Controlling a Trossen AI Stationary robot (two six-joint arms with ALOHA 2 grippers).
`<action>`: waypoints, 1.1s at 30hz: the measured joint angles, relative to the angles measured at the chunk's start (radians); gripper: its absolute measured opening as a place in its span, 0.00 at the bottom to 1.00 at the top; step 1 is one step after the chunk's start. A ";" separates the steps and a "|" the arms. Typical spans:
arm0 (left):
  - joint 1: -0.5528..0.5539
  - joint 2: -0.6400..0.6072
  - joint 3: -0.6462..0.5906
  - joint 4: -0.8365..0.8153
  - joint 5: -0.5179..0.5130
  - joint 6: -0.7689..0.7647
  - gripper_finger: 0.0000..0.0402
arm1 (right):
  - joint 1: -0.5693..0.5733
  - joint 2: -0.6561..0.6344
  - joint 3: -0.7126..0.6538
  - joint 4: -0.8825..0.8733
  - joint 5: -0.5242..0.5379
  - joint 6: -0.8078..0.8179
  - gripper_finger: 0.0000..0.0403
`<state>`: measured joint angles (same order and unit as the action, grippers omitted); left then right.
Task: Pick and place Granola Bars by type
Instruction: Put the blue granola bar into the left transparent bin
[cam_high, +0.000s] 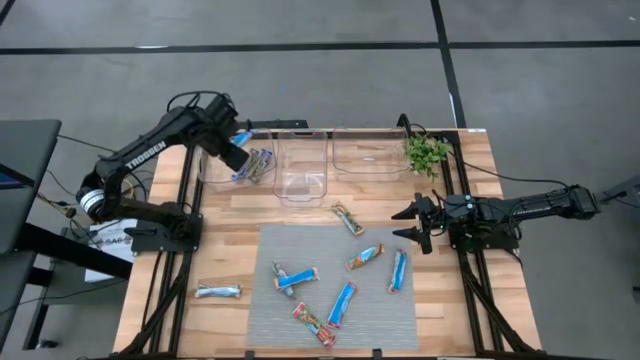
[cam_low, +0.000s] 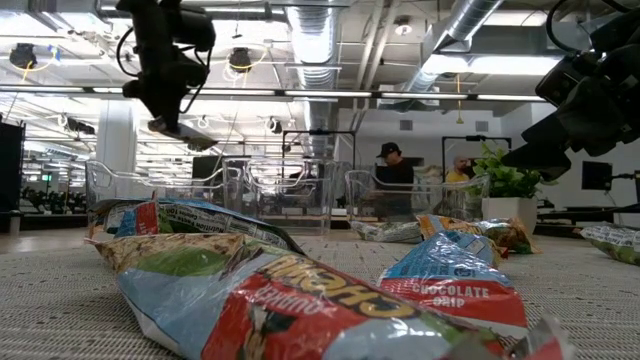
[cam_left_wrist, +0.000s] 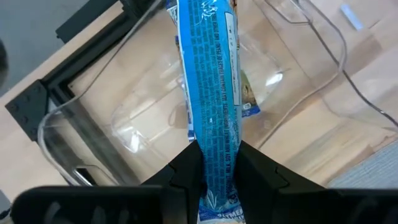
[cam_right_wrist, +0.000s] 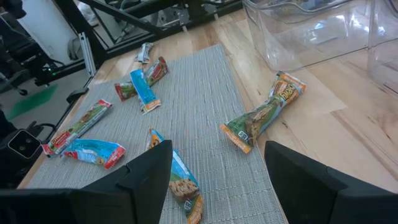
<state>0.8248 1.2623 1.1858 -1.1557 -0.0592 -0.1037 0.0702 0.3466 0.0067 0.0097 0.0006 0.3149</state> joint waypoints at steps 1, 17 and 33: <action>0.002 0.000 0.000 0.000 -0.001 0.005 0.19 | 0.000 0.000 0.000 0.000 0.000 0.000 0.62; 0.004 0.208 0.000 -0.029 -0.066 0.022 0.19 | 0.000 0.000 0.000 -0.001 0.000 0.000 0.62; -0.007 0.228 0.000 0.011 -0.054 0.048 0.36 | 0.000 0.000 0.000 -0.001 0.000 0.000 0.62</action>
<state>0.8183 1.4902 1.1858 -1.1452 -0.1127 -0.0557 0.0700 0.3466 0.0071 0.0086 0.0006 0.3149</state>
